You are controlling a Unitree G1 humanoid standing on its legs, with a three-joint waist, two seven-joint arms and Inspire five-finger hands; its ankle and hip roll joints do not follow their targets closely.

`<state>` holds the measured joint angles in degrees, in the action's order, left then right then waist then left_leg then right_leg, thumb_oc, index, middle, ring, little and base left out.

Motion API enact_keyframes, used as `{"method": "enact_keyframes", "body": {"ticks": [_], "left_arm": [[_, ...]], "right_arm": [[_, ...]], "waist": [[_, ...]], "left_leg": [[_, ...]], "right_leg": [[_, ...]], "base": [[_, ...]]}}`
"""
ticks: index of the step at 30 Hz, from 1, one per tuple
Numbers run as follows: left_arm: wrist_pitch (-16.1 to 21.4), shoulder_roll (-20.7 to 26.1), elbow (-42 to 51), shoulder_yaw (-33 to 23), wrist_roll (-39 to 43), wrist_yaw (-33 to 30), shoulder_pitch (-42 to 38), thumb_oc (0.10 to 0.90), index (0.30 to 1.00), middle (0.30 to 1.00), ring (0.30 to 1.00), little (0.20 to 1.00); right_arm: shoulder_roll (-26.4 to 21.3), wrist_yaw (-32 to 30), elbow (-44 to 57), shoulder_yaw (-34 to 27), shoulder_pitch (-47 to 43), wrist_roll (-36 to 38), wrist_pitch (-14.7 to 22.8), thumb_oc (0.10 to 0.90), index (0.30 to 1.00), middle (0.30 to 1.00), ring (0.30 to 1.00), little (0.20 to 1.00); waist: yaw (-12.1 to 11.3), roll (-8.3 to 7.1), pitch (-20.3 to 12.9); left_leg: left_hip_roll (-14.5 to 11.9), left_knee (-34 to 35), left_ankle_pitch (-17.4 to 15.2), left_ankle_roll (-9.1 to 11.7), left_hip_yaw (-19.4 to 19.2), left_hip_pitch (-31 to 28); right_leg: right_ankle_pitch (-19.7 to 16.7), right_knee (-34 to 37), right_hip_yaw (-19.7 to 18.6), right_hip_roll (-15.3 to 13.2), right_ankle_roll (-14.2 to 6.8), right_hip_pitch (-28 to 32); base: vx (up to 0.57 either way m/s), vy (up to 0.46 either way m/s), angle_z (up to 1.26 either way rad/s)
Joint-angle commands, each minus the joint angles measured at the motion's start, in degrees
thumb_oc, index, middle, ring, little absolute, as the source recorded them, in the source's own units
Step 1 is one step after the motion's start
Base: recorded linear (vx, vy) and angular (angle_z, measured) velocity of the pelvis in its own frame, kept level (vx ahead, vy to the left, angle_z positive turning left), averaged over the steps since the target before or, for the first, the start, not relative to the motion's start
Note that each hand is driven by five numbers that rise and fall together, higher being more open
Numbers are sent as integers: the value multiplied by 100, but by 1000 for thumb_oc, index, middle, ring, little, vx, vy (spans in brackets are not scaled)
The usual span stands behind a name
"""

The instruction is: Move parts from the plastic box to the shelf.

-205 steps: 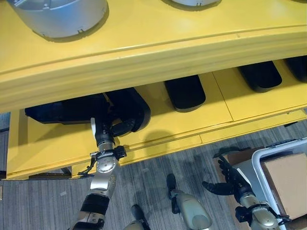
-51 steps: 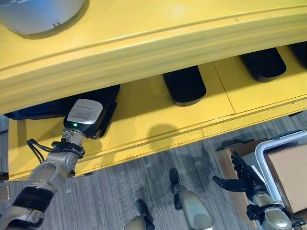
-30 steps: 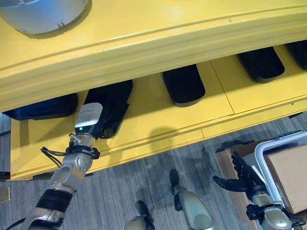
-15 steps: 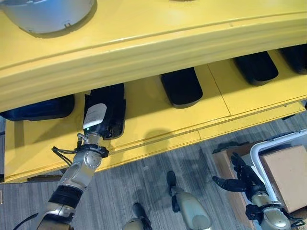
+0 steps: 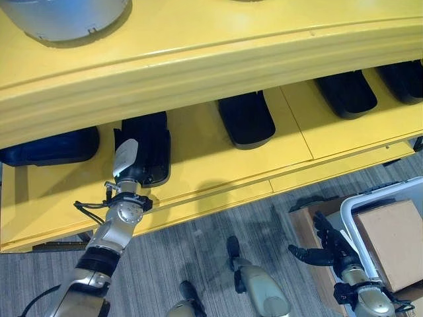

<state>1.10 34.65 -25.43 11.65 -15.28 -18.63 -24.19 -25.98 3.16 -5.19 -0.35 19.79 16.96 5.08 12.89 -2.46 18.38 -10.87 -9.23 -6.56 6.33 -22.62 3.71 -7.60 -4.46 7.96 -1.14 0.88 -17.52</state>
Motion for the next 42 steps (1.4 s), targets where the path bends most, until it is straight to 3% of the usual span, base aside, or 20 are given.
{"method": "enact_keyframes", "body": {"ticks": [1,42], "left_arm": [[86,116,-310,-32,389,-372,-407,900,1000,1000,1000,1000],[176,355,-1408,65,1588,-683,-1572,900,1000,1000,1000,1000]], "right_arm": [[-279,-118,552,-153,137,111,357,900,1000,1000,1000,1000],[-413,-139,570,85,68,137,389,900,1000,1000,1000,1000]], "waist": [[162,-22,-346],[272,-57,-410]], "left_leg": [[-700,-445,104,244,177,407],[-786,-485,181,291,150,507]], "right_leg": [[727,-610,-207,-723,-903,-53],[734,-684,-232,-628,-881,-167]], "base": [[0,0,0],[-1,-1,-1]]}}
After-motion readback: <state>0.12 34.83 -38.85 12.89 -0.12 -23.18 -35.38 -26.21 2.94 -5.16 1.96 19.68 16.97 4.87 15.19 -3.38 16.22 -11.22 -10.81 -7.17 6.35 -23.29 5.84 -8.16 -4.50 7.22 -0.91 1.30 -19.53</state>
